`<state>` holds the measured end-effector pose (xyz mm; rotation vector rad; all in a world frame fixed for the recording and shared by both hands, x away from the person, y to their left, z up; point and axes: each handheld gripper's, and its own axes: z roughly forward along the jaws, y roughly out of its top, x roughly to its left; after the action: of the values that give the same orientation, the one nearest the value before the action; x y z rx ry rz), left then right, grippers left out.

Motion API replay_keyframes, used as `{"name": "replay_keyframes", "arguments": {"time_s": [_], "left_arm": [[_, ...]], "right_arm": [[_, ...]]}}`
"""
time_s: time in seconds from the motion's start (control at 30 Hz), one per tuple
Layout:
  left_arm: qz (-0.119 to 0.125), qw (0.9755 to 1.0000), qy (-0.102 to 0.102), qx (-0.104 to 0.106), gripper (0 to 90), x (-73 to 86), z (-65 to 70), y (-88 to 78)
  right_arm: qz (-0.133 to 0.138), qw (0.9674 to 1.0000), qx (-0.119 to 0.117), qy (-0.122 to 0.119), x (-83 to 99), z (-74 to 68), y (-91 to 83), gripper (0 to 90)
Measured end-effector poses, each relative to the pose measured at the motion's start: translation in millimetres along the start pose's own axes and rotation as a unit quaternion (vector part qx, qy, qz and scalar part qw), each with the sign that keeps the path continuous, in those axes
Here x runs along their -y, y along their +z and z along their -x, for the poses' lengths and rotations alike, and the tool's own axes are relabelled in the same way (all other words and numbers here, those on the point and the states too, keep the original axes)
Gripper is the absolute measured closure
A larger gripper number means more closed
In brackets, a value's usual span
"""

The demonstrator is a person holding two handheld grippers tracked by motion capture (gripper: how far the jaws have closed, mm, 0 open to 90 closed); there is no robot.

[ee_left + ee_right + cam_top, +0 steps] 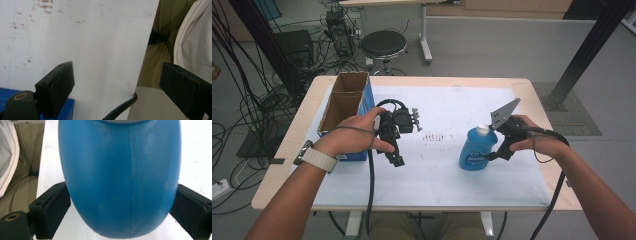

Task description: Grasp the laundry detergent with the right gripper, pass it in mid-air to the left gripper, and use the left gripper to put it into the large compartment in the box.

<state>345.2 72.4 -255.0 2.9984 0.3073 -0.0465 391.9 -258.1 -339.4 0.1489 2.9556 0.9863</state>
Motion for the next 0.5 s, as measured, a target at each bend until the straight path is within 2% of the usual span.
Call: {"name": "replay_keyframes", "arguments": {"time_s": [0.5], "left_arm": [[-0.001, 1.0, -0.001, 0.001, 13.4, 0.1, -0.3, 1.1]], "right_arm": [[0.024, 0.9997, -0.006, 0.001, 7.2, 0.4, 6.7, 12.0]]}}
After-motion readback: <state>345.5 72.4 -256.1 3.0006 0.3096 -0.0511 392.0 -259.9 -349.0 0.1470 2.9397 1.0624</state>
